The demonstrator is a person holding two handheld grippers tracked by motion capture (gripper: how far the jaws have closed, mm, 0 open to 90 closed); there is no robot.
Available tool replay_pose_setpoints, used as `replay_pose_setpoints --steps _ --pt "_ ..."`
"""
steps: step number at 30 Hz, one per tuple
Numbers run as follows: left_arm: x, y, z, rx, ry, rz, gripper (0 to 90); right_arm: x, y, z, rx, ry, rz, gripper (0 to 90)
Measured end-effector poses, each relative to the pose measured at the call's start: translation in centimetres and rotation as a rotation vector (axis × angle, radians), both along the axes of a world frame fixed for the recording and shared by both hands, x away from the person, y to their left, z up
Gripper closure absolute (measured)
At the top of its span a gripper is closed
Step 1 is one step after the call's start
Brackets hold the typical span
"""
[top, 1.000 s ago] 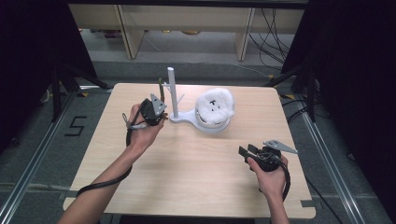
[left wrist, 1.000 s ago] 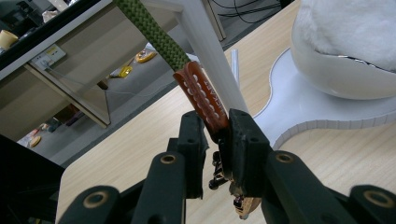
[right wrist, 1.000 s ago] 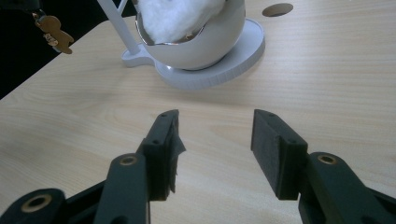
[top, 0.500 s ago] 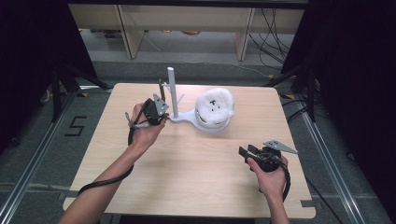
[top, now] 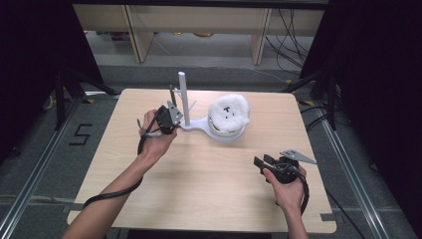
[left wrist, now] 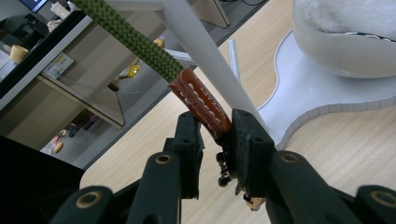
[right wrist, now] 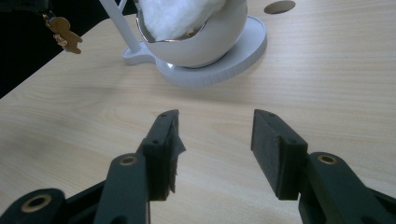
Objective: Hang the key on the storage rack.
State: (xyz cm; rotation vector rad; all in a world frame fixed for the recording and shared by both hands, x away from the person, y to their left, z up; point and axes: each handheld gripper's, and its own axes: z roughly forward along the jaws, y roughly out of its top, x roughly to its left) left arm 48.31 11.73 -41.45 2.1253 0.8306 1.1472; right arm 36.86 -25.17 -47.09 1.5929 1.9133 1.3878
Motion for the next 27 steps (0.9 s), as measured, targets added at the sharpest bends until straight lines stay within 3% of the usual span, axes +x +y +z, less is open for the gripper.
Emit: replay_pose_setpoints --steps 1,2,6,8,9,10,12,15,27 --pt "0.01 -0.01 0.00 -0.001 0.003 -0.001 71.8 0.26 -0.18 -0.17 -0.014 -0.042 0.019 52.6" --pt "0.06 -0.03 -0.02 0.003 0.002 -0.003 71.4 0.10 0.02 -0.06 0.011 -0.016 0.010 52.7" --pt "0.22 -0.06 -0.17 0.000 0.011 -0.008 70.1 0.09 0.05 -0.06 0.017 -0.021 0.007 52.7" --pt "0.34 -0.10 -0.23 0.008 0.017 -0.009 69.4 0.29 -0.24 -0.18 -0.018 -0.048 0.021 52.7" --pt "0.40 -0.15 -0.20 0.012 0.016 -0.014 69.3 0.24 -0.29 -0.12 -0.037 -0.043 0.013 52.7" --pt "0.40 -0.16 -0.14 0.018 0.019 -0.016 69.2 0.11 0.02 -0.12 0.012 -0.013 0.010 52.7" --pt "0.39 -0.29 -0.13 0.014 0.019 -0.007 69.4 0.18 0.01 -0.24 0.009 -0.028 0.015 52.6" --pt "0.27 -0.43 0.00 0.044 0.020 -0.006 69.4 0.18 0.01 -0.25 0.009 -0.028 0.016 52.6" --pt "-0.11 -0.48 0.33 0.022 0.014 -0.020 68.0 0.11 0.19 -0.21 0.018 -0.013 0.013 52.6"
